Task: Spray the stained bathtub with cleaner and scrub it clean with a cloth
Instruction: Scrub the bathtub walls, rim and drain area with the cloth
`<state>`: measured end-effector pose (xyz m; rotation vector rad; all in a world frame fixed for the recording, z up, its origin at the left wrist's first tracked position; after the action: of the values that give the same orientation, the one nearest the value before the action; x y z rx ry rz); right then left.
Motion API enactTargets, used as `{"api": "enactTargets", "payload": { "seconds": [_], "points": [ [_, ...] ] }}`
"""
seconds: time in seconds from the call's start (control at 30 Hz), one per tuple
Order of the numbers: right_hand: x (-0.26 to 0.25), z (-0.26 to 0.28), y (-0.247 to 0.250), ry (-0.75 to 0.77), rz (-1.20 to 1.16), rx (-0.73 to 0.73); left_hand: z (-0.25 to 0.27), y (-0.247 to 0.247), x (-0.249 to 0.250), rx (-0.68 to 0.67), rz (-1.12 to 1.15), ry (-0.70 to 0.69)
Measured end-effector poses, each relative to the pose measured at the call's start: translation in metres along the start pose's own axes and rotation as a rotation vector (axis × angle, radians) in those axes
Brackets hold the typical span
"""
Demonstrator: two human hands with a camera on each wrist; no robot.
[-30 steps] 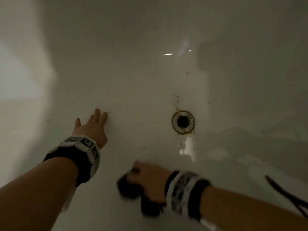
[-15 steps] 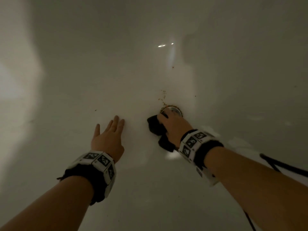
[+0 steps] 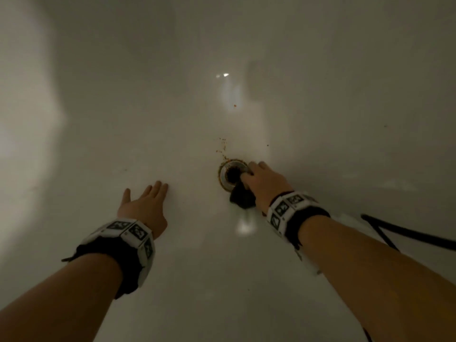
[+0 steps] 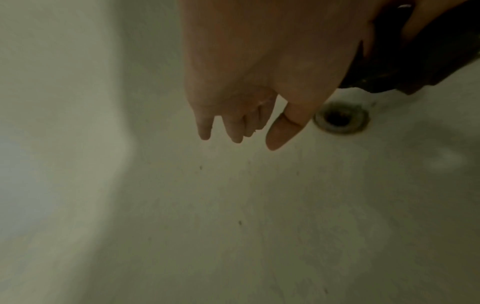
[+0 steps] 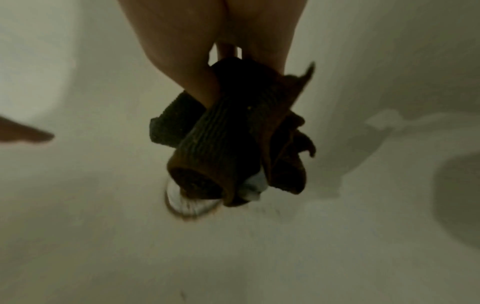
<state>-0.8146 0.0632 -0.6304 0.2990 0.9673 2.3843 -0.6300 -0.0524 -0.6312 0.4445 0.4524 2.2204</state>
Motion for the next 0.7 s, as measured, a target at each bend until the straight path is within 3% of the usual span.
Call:
{"api": "enactTargets", "payload": {
  "seconds": [0.13, 0.37, 0.53, 0.7],
  "points": [
    [0.012, 0.022, 0.059, -0.114, -0.274, 0.189, 0.041, 0.036, 0.019, 0.086, 0.005, -0.019],
    [0.023, 0.148, 0.141, -0.078, -0.368, 0.298, 0.172, 0.104, 0.060, 0.360, 0.293, -0.058],
    [0.014, 0.237, 0.180, 0.014, -0.416, 0.322, 0.260, 0.113, 0.084, 0.447, 0.324, -0.212],
    [-0.010, 0.298, 0.189, 0.108, -0.418, 0.342, 0.333, 0.094, 0.068, 0.443, 0.610, -0.219]
  ]
}}
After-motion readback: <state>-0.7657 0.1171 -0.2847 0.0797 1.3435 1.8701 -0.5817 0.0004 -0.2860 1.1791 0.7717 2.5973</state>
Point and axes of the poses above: each hand's wrist, its own z-axis away from the middle knuckle, its own y-axis out of the back of the hand, x = y × z, the point moved 4 cm from there along -z, towards the middle knuckle, and after that the axes turned 15 degrees about -y, right-handed, at the moved point
